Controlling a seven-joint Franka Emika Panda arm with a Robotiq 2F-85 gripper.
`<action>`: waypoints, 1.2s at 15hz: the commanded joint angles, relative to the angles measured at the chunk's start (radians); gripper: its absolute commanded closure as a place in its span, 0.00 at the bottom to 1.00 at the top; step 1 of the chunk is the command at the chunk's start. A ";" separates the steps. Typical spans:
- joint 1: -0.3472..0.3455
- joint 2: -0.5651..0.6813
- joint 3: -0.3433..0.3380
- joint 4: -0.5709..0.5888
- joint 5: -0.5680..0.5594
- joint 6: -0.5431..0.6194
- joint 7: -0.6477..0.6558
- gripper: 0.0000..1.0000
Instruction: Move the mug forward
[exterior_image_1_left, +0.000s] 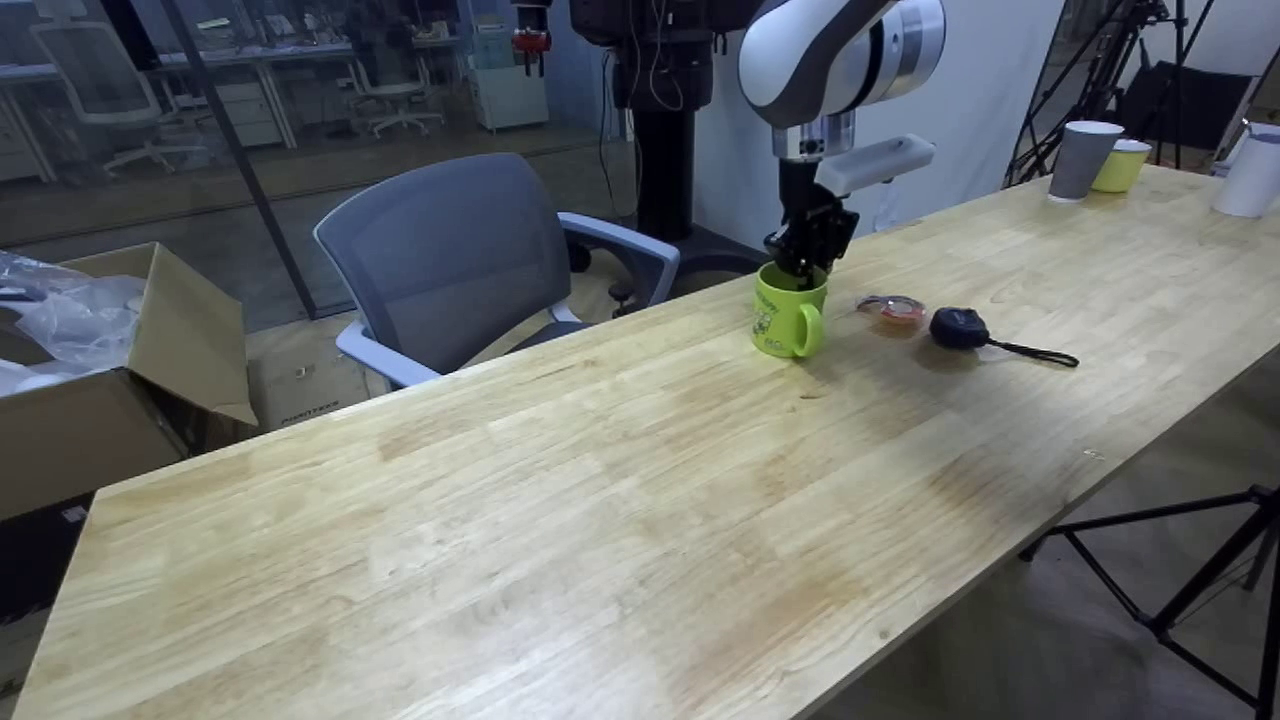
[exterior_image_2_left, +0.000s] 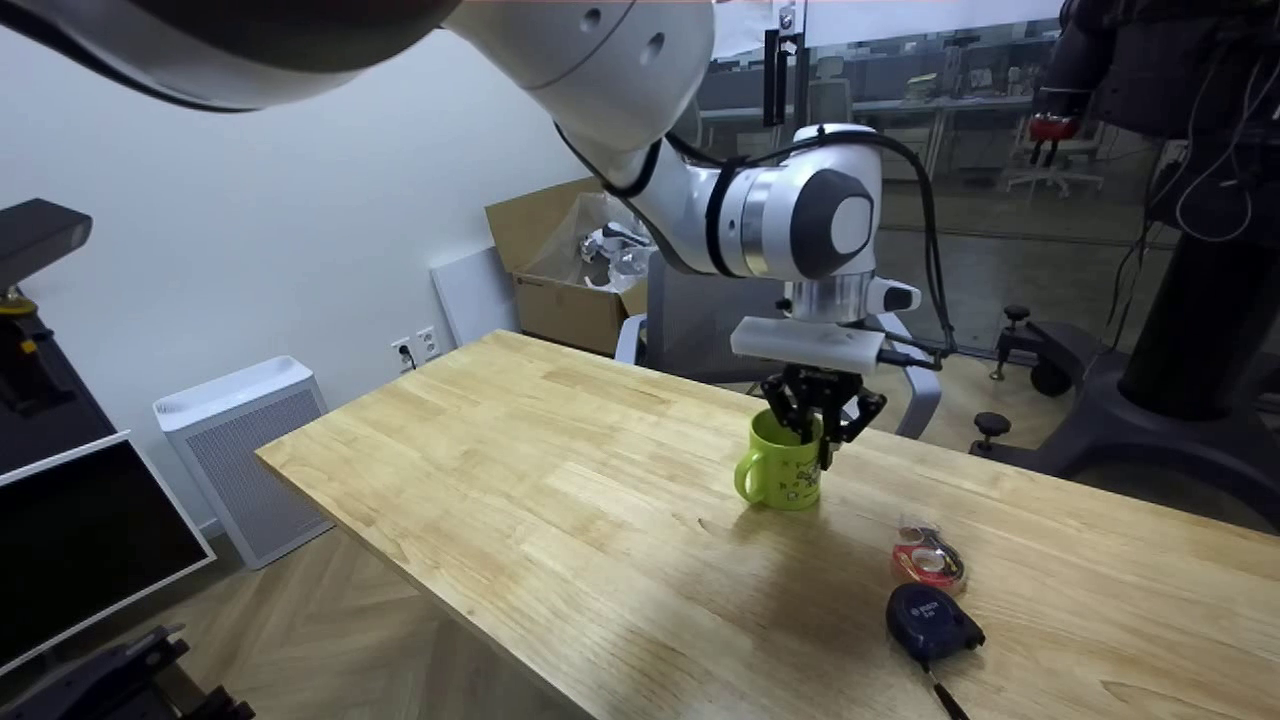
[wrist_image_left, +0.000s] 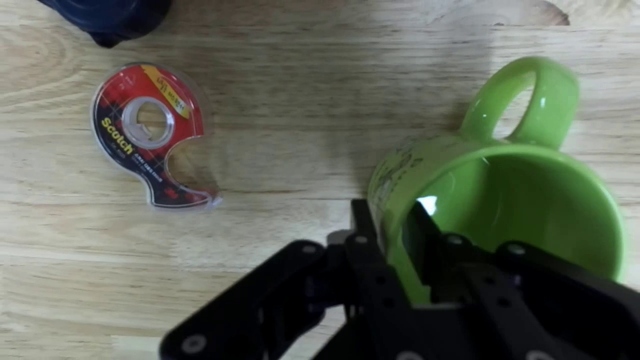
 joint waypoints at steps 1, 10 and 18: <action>-0.004 0.020 0.000 0.068 -0.002 -0.059 0.001 0.45; 0.007 0.025 -0.024 0.096 -0.019 -0.079 0.031 0.00; 0.125 -0.203 -0.008 0.072 -0.031 -0.238 0.130 0.00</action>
